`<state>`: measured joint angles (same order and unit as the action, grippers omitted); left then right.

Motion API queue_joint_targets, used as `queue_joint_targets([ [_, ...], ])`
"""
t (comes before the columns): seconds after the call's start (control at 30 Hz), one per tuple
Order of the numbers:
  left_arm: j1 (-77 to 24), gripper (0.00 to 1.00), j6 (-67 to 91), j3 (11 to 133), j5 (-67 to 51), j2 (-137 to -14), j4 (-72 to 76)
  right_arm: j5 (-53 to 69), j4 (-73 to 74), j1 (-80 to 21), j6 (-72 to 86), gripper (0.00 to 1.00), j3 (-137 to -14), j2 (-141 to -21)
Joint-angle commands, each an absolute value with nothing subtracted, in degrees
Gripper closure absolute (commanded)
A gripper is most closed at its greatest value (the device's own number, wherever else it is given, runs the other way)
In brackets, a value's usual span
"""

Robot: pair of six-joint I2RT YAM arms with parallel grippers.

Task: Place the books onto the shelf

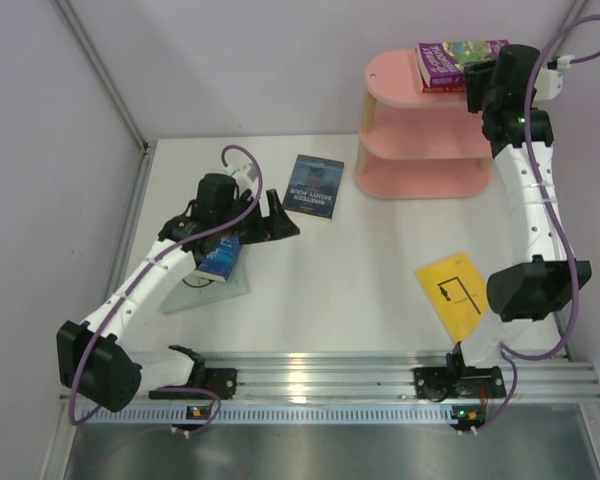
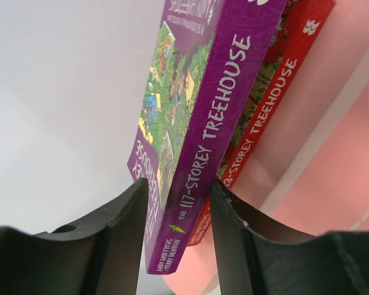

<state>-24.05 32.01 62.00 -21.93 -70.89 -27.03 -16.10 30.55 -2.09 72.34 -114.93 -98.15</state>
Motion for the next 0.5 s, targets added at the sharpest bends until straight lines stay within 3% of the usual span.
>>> queue_joint_targets([
  [0.0, -24.3, 0.09, 31.5, 61.5, -21.0, -68.3, -25.4, -14.9, 33.5, -2.0, 67.7, 0.55, -121.1, -97.7],
  [0.27, -24.4, 0.09, 31.9, 61.3, -21.5, -68.2, -25.1, -11.6, 34.5, -1.2, 65.3, 0.48, -118.7, -96.9],
  [0.47, -24.3, 0.09, 32.1, 60.6, -20.9, -67.1, -25.1, -9.7, 35.5, -0.4, 64.3, 0.51, -118.8, -96.7],
])
